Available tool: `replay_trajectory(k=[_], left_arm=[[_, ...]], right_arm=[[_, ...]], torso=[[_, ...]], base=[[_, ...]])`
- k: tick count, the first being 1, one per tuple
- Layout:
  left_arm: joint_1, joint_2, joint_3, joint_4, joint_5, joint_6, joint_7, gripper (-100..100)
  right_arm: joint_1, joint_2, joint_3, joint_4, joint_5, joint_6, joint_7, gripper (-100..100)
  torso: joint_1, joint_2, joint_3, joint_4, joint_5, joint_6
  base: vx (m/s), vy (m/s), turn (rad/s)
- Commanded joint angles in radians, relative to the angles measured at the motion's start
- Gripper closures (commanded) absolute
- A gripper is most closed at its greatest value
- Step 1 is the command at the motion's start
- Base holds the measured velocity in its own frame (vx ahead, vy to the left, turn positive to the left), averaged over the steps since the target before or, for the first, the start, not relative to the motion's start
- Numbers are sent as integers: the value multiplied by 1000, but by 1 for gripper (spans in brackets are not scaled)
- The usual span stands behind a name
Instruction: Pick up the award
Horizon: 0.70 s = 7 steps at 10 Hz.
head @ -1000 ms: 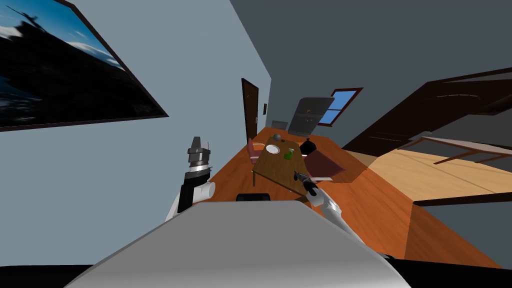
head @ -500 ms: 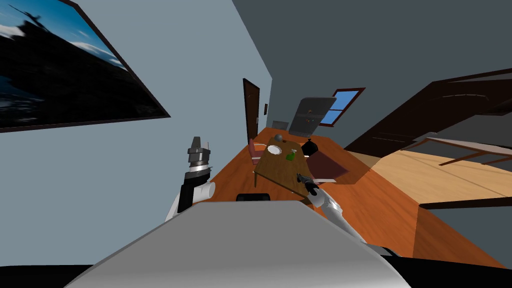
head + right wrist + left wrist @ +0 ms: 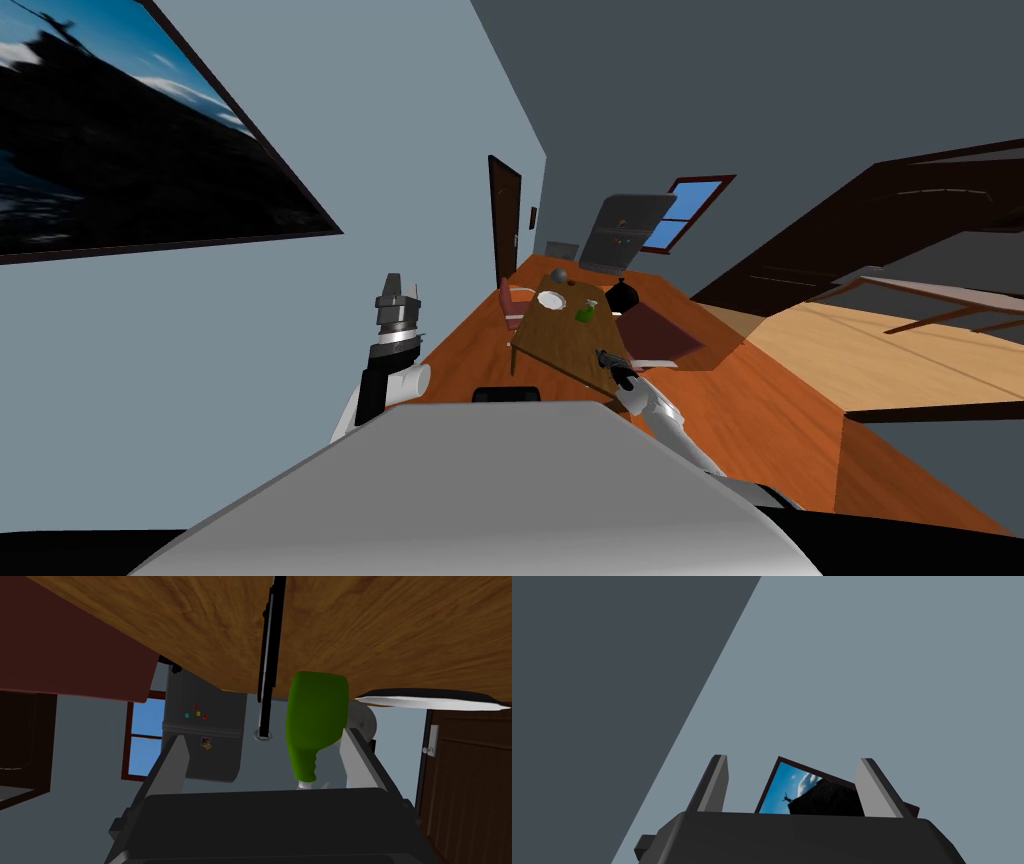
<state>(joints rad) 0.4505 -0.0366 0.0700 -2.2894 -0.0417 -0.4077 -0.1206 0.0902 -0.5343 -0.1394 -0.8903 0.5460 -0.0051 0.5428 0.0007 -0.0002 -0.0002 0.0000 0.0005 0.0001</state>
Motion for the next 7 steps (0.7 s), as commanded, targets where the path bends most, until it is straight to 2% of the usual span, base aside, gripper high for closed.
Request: replay_trajectory(k=[1, 3, 4, 5, 7], left_arm=[[0, 0, 0, 0, 0, 0, 0, 0], [0, 0, 0, 0, 0, 0, 0, 0], [0, 0, 0, 0, 0, 0, 0, 0], [0, 0, 0, 0, 0, 0, 0, 0], [0, 0, 0, 0, 0, 0, 0, 0]], right_arm=[[0, 28, -15, -5, 19, -7, 19, -100], [1, 71, -39, -13, 47, -18, 49, -100], [-3, 64, -47, 6, 45, -28, 45, -100], [-3, 66, -49, 7, 47, -32, 50, 100], [-4, 67, -49, 6, 47, -32, 49, 100]], torso=[[0, 0, 0, 0, 0, 0], [-6, -5, -3, -1, -1, 0], [-7, -7, -4, -1, -2, 0], [-4, -4, -3, -1, -1, 0], [-2, 0, 0, 0, 0, 1]], base=[[55, -44, -90], [116, -92, -120], [56, -42, -8], [10, -8, 5], [3, 0, 4]])
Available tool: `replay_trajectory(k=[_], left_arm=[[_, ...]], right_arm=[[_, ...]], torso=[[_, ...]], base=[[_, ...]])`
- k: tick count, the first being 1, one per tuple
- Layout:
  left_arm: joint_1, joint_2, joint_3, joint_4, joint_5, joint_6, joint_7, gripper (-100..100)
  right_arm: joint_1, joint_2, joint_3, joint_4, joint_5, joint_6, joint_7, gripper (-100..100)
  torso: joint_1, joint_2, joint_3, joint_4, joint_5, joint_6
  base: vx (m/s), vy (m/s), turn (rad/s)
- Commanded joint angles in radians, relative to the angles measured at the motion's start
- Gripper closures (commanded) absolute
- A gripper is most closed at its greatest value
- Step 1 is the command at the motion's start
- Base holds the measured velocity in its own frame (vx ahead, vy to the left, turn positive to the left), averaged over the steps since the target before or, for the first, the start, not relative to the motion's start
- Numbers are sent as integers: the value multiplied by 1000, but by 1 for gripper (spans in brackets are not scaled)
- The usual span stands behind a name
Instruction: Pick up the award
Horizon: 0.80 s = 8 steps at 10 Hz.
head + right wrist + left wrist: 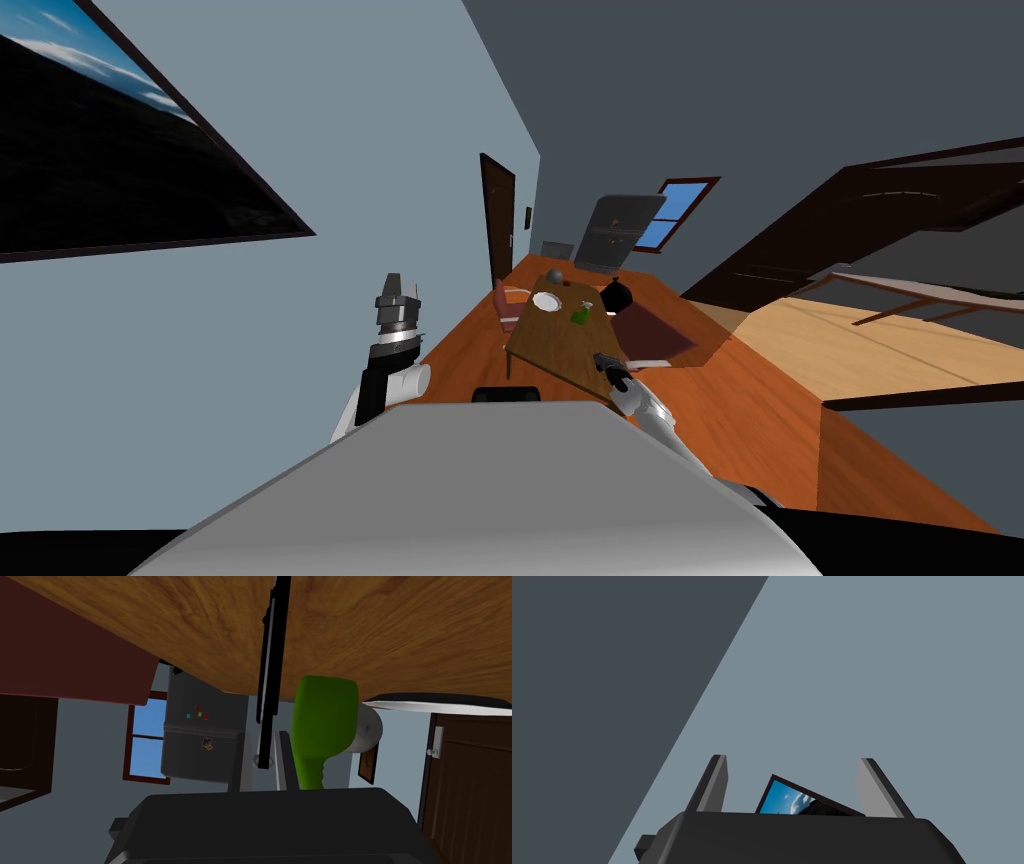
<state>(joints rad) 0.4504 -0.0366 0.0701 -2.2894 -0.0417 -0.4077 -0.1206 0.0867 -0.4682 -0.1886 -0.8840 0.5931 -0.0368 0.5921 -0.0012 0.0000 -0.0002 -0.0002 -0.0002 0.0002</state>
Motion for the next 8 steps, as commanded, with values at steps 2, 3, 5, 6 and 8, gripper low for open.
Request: replay_trajectory(k=[2, 3, 5, 6, 8], left_arm=[[0, 0, 0, 0, 0, 0, 0, 0], [0, 0, 0, 0, 0, 0, 0, 0], [0, 0, 0, 0, 0, 0, 0, 0], [0, 0, 0, 0, 0, 0, 0, 0], [0, 0, 0, 0, 0, 0, 0, 0]], right_arm=[[0, 0, 0, 0, 0, 0, 0, 100], [0, 0, 0, 0, 0, 0, 0, 0], [4, -52, 41, -9, -38, 28, -40, 100], [4, -66, 49, -6, -47, 32, -49, 100], [2, -56, 44, -7, -41, 29, -42, 0]], torso=[[0, 0, 0, 0, 0, 0], [0, 0, 0, 0, 0, 0], [3, 2, 1, 1, 1, -1], [6, 6, 3, 1, 1, 0], [5, 5, 3, 1, 1, 0]], base=[[0, 0, 0], [0, 0, 0], [-81, 71, 128], [-115, 102, 85], [-28, 29, 0]])
